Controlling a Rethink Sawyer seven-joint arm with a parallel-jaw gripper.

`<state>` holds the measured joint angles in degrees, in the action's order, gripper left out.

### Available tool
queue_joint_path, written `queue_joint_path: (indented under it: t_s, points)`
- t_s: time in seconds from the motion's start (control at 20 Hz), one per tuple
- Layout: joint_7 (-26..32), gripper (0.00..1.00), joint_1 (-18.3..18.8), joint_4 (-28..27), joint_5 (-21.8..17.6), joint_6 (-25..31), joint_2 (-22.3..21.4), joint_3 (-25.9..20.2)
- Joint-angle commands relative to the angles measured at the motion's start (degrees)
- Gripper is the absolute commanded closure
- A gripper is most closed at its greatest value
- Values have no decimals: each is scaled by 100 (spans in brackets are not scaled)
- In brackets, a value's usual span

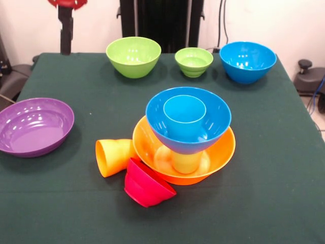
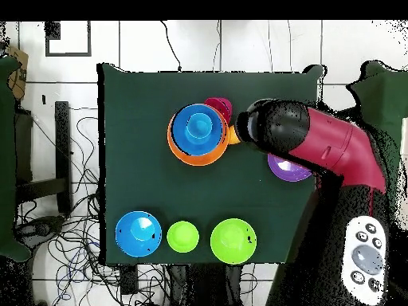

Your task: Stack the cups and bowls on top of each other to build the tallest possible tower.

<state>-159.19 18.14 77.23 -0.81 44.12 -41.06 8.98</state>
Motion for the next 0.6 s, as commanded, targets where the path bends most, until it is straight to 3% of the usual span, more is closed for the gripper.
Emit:
queue_joint_path:
  t_s: [0.05,0.6]
  points:
    - [969,0,14,265,-497,-170,590,-668]
    - [738,0,-136,58,-507,273,532,-552]
